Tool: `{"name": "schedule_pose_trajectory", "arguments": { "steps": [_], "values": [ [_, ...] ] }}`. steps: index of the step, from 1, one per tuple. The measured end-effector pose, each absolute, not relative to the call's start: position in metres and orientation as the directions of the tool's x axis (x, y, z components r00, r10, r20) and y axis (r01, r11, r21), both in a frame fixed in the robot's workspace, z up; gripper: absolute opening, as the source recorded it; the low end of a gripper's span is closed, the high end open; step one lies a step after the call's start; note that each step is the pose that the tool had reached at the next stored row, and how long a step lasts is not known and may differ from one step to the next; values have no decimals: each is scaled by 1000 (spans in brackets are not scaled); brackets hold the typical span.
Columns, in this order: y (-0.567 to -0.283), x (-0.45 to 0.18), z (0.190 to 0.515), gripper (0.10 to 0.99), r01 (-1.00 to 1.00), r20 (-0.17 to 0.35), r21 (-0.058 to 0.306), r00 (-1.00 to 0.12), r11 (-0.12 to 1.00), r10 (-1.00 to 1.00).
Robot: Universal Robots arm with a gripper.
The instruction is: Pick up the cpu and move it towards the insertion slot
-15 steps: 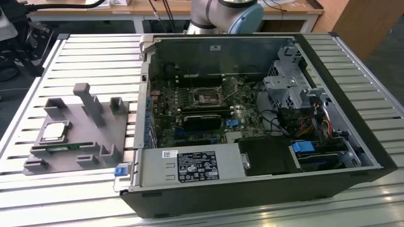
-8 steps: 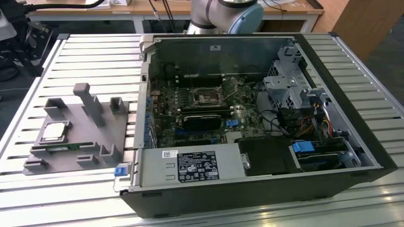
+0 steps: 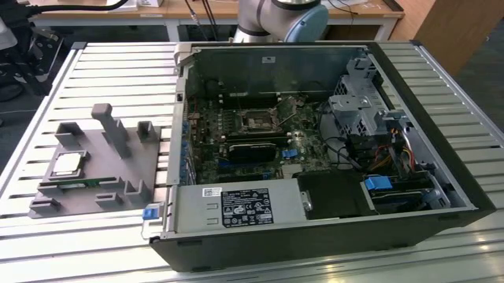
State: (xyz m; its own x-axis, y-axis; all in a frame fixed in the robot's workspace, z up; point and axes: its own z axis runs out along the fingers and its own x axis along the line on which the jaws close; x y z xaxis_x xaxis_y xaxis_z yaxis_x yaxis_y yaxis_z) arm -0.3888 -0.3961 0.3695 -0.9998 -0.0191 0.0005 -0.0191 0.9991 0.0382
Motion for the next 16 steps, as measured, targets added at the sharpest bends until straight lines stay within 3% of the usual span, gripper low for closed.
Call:
{"name": "schedule_pose_trajectory", "arguments": {
  "steps": [16],
  "values": [
    [-396, -395, 369, 106, -19, 1, 38, -1000, 999, -19]
  ]
}}
